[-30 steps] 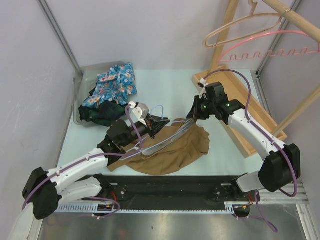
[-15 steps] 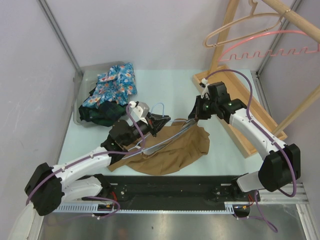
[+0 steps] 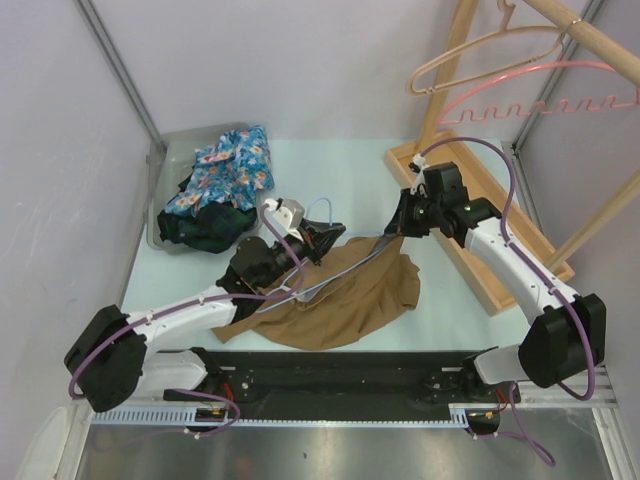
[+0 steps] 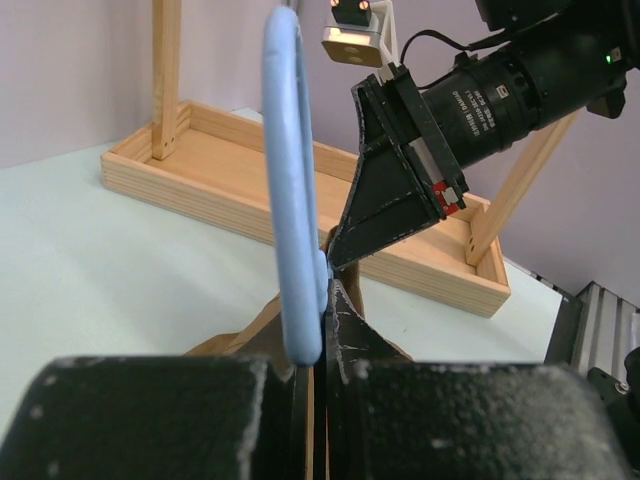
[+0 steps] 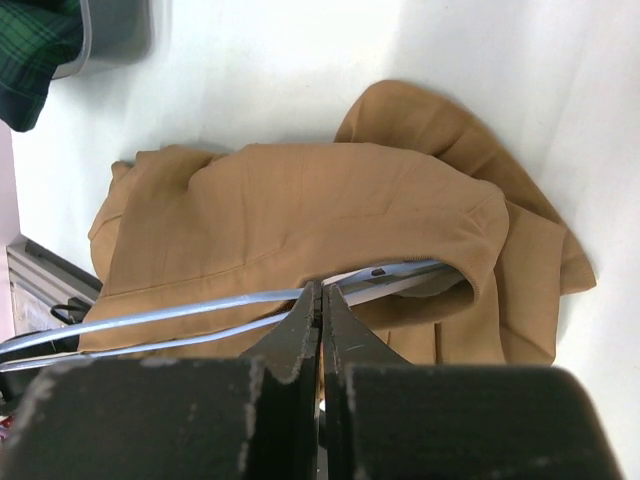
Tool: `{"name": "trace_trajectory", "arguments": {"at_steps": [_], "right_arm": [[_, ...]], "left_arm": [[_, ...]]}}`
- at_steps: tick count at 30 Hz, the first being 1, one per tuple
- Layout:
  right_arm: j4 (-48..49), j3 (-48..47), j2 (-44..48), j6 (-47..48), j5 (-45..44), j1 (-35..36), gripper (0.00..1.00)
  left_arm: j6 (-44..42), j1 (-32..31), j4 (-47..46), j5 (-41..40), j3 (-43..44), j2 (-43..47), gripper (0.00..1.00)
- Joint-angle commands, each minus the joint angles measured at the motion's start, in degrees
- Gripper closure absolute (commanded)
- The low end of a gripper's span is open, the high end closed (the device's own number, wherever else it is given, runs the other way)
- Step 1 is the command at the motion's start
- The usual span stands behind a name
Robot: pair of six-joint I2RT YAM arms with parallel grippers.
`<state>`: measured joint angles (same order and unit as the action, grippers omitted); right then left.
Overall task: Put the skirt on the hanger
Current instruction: Place skirt on hanger
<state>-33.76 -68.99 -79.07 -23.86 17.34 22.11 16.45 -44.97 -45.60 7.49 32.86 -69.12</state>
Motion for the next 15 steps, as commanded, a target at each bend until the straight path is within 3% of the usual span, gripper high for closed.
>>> {"name": "trace_trajectory", "arguments": {"at_steps": [1,7,15], "right_arm": [[3.96,-1.94,4.18,-3.83,14.29,2.68,1.00],[3.79,-1.76,4.18,-3.56,14.48,2.68,1.00],[4.66,-1.58,7.61,-5.76,4.89,-0.84,1.00]], "left_arm": [[-0.36,-2.14,4.12,-1.15,1.06,-2.95,1.00],[-0.10,-2.31,3.33,1.91,2.38,-3.65,1.00],[0.51,-2.58,4.47,3.77,0.89,-2.16,1.00]]}}
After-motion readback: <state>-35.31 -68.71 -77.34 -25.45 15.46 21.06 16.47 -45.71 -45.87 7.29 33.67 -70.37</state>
